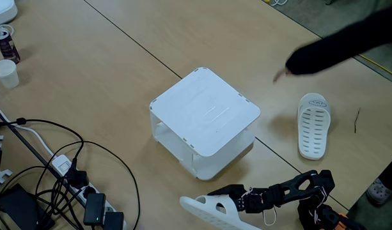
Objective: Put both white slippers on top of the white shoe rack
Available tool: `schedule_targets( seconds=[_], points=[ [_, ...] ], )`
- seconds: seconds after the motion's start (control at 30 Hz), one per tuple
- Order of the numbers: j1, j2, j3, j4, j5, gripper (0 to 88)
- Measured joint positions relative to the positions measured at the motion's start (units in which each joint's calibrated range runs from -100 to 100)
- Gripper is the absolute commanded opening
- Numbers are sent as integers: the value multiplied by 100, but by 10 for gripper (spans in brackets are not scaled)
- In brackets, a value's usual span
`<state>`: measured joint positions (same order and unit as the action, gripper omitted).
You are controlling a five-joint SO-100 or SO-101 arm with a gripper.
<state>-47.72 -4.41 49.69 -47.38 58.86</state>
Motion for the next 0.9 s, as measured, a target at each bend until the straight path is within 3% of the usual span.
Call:
schedule_targets(
  seconds=[0.2,0.4,0.67,0.9],
  points=[
    [-15,0,323,0,523,177],
    [45,0,656,0,1199,182],
    [67,0,1051,0,1471,184],
    [285,-49,2013,352,2790,185]
  ],
)
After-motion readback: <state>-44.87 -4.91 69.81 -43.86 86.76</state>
